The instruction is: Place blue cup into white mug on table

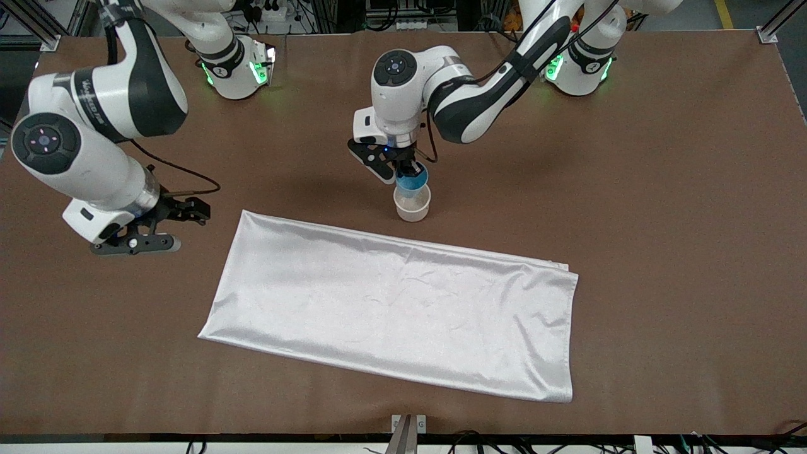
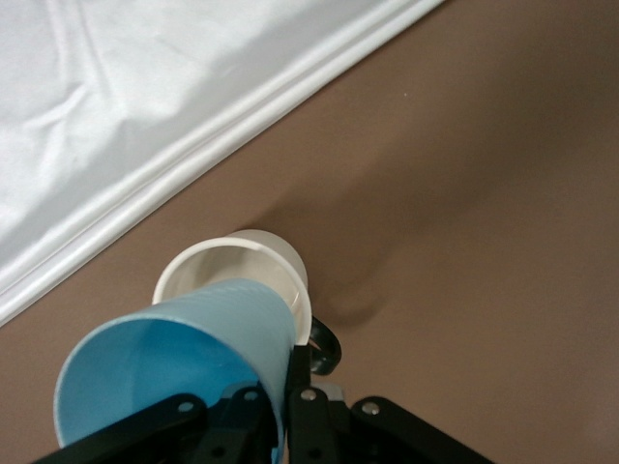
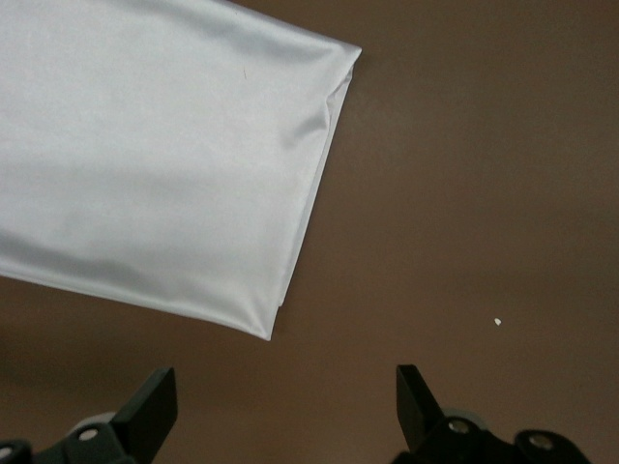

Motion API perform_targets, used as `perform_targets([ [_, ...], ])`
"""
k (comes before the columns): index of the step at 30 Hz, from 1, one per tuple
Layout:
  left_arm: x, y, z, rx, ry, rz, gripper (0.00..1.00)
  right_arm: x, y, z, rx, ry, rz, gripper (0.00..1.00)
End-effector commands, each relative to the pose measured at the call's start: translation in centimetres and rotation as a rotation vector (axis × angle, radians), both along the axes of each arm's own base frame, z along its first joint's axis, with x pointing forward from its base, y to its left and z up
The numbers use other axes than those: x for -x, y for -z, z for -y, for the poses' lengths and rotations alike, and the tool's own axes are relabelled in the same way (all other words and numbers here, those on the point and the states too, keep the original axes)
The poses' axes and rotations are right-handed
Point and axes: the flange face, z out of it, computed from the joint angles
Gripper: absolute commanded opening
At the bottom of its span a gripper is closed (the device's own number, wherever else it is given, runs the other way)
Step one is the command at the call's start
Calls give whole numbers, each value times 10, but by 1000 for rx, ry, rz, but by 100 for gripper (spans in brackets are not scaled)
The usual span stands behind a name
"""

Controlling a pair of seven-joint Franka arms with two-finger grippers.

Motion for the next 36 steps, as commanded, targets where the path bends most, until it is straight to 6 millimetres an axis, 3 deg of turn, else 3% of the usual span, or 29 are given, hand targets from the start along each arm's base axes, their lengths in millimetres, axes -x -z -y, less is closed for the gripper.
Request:
perform_targets([
  [1,3,10,4,-2,24,32,0,28,-36,13,-31,7,13,100],
  [14,14,29,2,-28,70,52,0,42,-96,24,-32,25,78,100],
  [23,15,34,4,-25,78,54,1,38,-117,74,-174,26,77,100],
  [29,10,35,0,-27,86,52,44,38,-133,79,-180,31,101,100],
  [31,8,34,0,-25,87,55,66,37,-136,80,-180,32,108,100],
  [33,6,34,-2,-26,108,55,100,38,-139,80,-179,31,110,100],
  [36,-1,32,-6,-28,137,57,100,38,-142,80,-179,31,108,100],
])
